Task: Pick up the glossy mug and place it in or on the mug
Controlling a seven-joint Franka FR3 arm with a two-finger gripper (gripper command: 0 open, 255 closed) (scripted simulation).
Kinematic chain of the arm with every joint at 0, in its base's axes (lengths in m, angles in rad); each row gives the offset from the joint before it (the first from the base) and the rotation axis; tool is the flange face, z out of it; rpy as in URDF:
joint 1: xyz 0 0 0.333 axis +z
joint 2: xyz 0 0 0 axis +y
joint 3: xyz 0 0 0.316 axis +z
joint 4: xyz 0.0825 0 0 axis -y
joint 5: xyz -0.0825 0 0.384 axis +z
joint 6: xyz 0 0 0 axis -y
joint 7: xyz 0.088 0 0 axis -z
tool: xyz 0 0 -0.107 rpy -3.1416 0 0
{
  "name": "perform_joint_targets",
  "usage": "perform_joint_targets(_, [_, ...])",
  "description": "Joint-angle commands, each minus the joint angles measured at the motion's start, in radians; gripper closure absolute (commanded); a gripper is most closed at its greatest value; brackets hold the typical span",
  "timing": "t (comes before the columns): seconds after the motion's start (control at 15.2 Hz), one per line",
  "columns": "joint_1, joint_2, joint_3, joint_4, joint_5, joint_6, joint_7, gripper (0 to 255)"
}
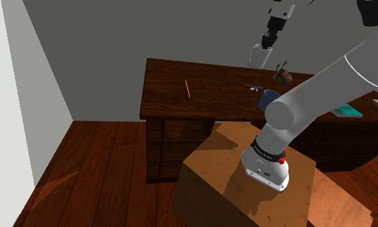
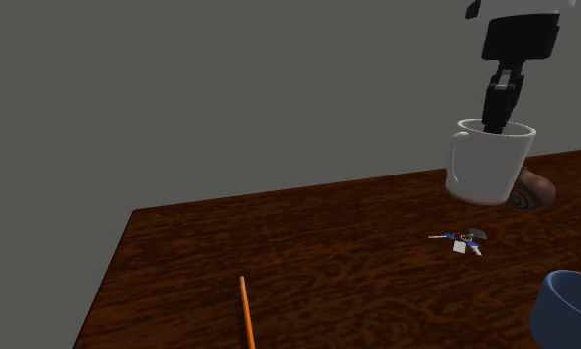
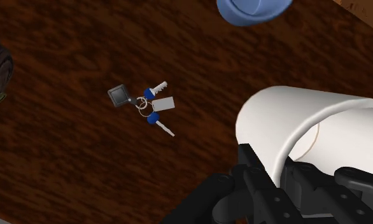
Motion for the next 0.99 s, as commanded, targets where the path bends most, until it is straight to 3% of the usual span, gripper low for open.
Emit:
perform_joint_targets(0.0, [-0.024,-0.072,-0.002,-0.052,-0.035,-0.013,-0.01,255])
perform_joint_targets(0.66, [-0.171,-0.406,-0.007,-0.239,-0.182,-0.141,-0.088,255])
perform_joint_targets(0.92, [-0.177,-0.411,-0.022,-0.294,-0.195,-0.091,-0.084,255])
